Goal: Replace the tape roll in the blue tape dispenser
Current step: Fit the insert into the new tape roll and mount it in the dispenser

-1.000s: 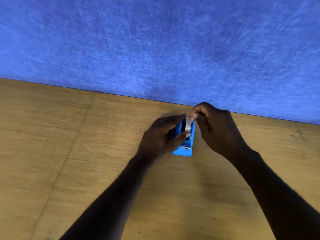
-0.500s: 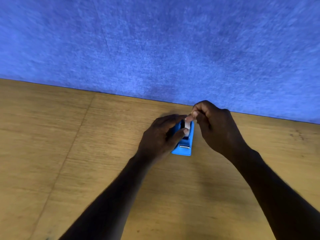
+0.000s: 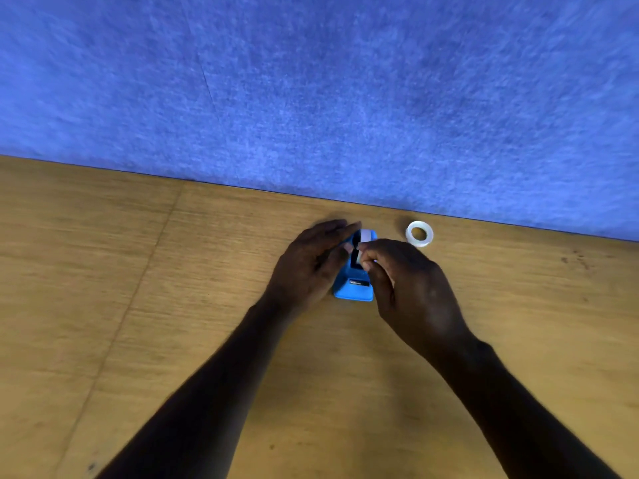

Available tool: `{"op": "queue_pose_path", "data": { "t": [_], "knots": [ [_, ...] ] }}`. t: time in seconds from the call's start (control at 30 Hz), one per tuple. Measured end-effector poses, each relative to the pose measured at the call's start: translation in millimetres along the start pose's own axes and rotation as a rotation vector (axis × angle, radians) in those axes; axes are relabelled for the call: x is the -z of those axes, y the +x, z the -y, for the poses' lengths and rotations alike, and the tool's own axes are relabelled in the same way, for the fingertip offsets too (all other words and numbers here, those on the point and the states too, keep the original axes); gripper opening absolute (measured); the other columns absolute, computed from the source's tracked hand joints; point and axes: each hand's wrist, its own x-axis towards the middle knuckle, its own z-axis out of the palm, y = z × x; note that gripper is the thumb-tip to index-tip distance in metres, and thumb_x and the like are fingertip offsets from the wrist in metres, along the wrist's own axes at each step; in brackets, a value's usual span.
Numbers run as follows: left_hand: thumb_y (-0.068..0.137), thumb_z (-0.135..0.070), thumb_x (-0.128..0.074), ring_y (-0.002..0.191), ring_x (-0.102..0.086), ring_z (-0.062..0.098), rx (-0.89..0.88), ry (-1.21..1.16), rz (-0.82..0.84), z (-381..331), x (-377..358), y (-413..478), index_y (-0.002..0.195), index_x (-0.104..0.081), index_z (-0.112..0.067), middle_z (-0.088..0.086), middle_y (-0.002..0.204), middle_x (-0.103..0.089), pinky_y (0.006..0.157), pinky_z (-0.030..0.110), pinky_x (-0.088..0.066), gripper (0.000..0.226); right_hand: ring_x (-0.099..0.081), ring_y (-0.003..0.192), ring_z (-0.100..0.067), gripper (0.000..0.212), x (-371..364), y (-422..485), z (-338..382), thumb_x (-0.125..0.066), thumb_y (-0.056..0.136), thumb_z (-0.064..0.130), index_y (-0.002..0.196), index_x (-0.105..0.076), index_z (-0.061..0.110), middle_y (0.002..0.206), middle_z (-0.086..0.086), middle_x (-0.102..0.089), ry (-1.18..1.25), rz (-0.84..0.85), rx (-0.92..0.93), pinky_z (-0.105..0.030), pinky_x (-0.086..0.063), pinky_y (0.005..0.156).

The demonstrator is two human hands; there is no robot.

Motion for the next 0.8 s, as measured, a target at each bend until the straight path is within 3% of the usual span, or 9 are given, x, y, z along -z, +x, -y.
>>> {"op": "queue_pose_path", "data": {
  "t": [0.17, 0.3, 0.5, 0.8],
  "knots": [
    [0.095, -0.047, -0.047, 0.133, -0.053, 0.013, 0.002, 0.026, -0.016, -0.3, -3.6, 0.4, 0.133, -0.064, -0.023, 0.001, 0.137, -0.062, 0.108, 0.042, -0.045, 0.048, -0.065, 0.101, -0.026, 0.015, -9.8, -12.3, 1.1, -0.056, 0.091, 0.010, 0.094, -0.069, 0.004, 0.102, -0.011, -0.072, -0.069, -0.080, 0.059, -0.037, -0.051, 0.086],
    [0.096, -0.042, -0.051, 0.131, -0.055, 0.013, -0.029, 0.009, -0.021, -1.2, -4.1, -0.2, 0.132, -0.065, -0.020, 0.001, 0.136, -0.063, 0.108, 0.041, -0.046, 0.045, -0.064, 0.108, -0.033, 0.011, -15.7, -22.9, 1.0, -0.063, 0.089, 0.008, 0.089, -0.071, 0.002, 0.110, -0.015, -0.071, -0.150, -0.101, 0.059, -0.043, -0.050, 0.090],
    [0.091, -0.047, -0.057, 0.127, -0.056, 0.006, -0.039, 0.019, -0.043, -6.3, -2.7, -1.6, 0.132, -0.064, -0.020, -0.002, 0.135, -0.064, 0.107, 0.030, -0.048, 0.050, -0.064, 0.102, -0.034, 0.013, -19.5, -31.4, 6.6, -0.060, 0.090, 0.008, 0.089, -0.071, 0.000, 0.105, -0.017, -0.070, -0.189, -0.146, 0.046, -0.042, -0.049, 0.087],
    [0.090, -0.033, -0.071, 0.129, -0.056, 0.010, -0.038, 0.007, -0.050, -5.7, -1.4, -2.4, 0.133, -0.064, -0.018, 0.001, 0.136, -0.063, 0.108, 0.032, -0.047, 0.046, -0.065, 0.093, -0.030, 0.011, -24.7, -30.2, 4.8, -0.064, 0.089, 0.008, 0.088, -0.072, 0.001, 0.093, -0.014, -0.072, -0.217, -0.205, 0.120, -0.040, -0.048, 0.088]
  ]
}}
